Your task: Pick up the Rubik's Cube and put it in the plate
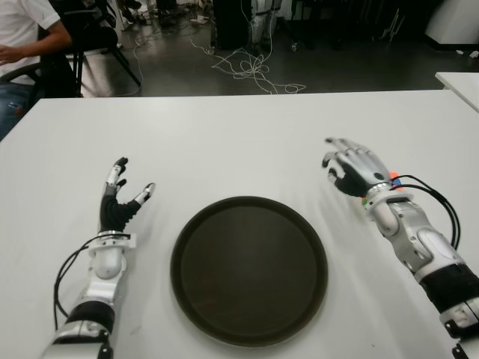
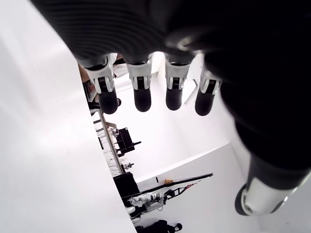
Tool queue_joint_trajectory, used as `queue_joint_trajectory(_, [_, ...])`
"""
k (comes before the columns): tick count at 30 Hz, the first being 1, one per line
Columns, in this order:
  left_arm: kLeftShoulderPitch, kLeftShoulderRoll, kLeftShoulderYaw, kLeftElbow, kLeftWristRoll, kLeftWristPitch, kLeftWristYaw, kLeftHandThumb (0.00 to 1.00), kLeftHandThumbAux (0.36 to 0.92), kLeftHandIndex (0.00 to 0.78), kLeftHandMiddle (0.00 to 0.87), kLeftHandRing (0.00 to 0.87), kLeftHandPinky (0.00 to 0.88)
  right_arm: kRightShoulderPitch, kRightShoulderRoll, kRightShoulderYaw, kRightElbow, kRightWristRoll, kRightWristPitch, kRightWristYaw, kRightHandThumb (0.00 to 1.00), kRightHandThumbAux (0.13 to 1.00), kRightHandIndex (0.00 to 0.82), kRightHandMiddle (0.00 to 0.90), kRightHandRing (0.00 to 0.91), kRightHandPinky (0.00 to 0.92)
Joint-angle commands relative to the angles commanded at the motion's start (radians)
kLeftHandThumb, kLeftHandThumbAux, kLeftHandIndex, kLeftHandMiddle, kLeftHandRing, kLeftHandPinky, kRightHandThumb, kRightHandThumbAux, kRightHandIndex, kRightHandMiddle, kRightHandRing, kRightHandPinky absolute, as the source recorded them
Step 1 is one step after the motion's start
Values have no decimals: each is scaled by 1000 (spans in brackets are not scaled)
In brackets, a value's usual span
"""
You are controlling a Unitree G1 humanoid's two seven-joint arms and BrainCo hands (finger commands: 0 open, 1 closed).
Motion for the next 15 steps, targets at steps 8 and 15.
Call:
queue_joint_trajectory(8, [0, -3, 0, -3, 1, 3, 3, 398, 667, 38, 72, 38, 6, 35, -7, -38, -74, -5, 59, -12, 457, 641, 61, 0, 0, 0])
queue_joint_trajectory(15, [-1, -8, 2, -5, -5, 8, -1, 420, 663, 43, 73, 35, 1, 56, -18, -63, -125, -7, 103, 12, 402, 593, 4, 0, 0, 0])
